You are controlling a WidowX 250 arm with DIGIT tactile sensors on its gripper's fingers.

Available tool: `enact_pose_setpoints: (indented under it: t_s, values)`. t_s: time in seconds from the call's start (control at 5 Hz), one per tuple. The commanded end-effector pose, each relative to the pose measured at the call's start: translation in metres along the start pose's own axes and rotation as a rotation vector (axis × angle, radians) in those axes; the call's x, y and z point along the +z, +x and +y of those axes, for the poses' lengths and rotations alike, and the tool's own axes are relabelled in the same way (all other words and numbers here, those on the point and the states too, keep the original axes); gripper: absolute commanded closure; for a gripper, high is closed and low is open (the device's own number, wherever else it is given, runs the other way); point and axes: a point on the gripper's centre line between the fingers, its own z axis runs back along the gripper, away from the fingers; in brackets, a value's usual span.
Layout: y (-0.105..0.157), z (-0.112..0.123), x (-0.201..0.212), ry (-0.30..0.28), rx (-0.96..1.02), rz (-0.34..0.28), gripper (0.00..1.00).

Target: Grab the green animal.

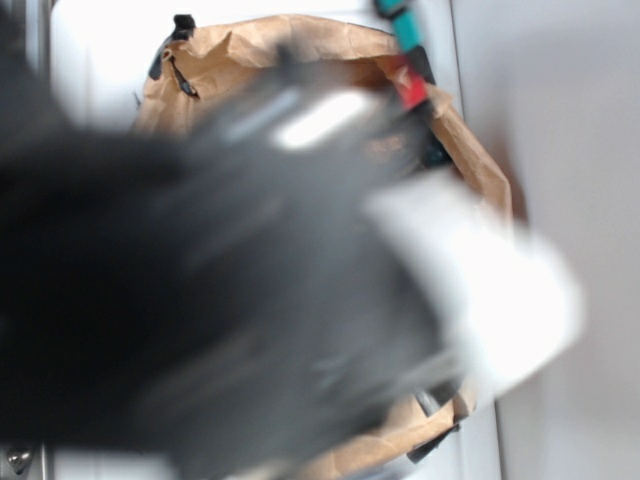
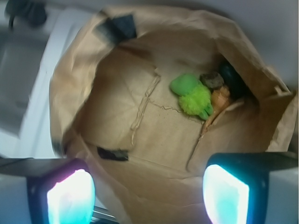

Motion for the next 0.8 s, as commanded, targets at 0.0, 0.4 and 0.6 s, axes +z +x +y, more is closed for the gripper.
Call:
enact_pose_setpoints:
  t_s: [0.0,0.4,0.6]
  values:
    - [-0.005,0.035,-0.044,-0.037,-0.499,-0.023,0.0]
    - [0.002,0.069,-0.08,-0.083,-0.545,0.01,0.0]
    - [0.011,0.059,-0.098,-0.045,-0.602,-0.025,0.0]
